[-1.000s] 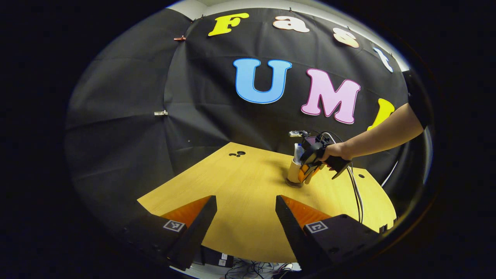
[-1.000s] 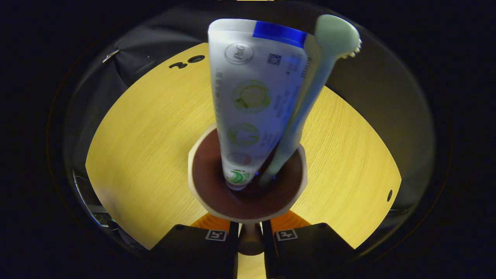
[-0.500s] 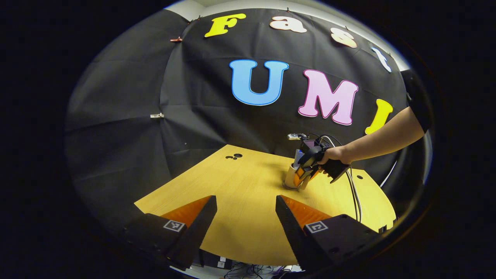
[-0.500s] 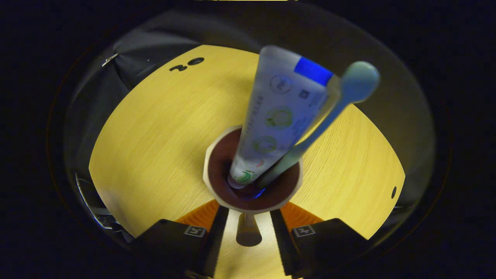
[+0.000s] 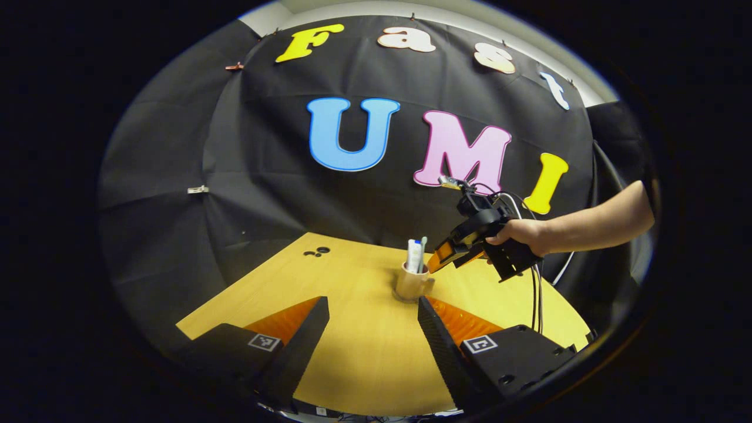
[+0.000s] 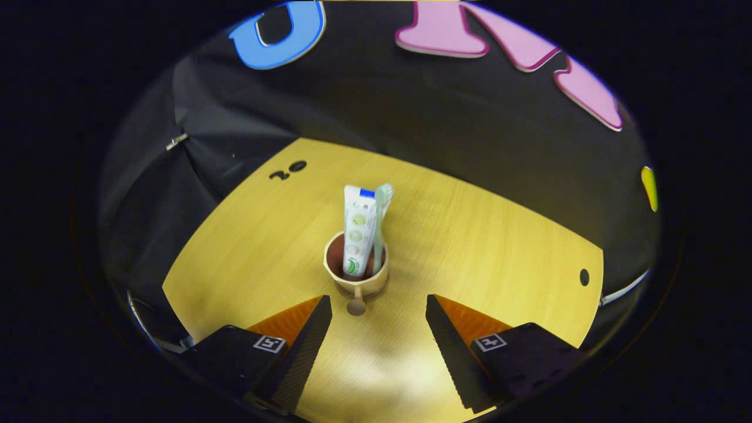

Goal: Put the toothbrush and toothpaste on the desktop into the cup, then pick up the cup and place it on the coaster on the desktop.

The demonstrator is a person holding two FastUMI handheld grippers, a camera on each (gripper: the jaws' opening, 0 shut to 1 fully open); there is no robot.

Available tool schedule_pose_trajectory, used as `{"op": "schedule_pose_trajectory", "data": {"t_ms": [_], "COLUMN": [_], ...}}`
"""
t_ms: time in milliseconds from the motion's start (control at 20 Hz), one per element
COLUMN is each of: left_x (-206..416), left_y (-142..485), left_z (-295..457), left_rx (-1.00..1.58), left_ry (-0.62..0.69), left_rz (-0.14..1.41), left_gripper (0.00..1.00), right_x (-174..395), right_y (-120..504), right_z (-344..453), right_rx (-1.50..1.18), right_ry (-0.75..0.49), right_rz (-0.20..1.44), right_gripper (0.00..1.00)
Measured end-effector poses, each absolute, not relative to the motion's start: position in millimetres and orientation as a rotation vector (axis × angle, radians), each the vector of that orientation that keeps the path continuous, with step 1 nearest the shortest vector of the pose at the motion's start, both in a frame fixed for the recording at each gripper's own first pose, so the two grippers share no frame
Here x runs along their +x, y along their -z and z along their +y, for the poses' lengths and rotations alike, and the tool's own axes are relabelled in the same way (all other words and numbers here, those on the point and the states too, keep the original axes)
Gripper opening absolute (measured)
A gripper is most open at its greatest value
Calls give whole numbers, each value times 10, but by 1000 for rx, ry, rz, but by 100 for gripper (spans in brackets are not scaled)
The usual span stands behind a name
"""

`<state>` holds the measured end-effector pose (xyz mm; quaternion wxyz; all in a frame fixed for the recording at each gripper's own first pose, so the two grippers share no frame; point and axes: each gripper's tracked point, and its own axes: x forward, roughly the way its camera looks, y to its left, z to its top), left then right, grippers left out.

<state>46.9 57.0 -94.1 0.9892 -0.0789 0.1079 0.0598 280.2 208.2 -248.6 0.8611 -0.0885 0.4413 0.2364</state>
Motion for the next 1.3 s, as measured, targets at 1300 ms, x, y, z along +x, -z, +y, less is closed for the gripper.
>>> {"op": "schedule_pose_trajectory", "data": {"t_ms": [1300], "left_x": [1108], "left_y": [-491], "left_z": [-151], "left_rx": [-73], "left_ry": [60], "left_rz": [-6], "left_gripper": [97], "right_x": [1023], "right_y": [-377], "right_z": [-136], "right_rx": [41], "right_ry": [-64], "right_rz": [26], "right_gripper": [97]}}
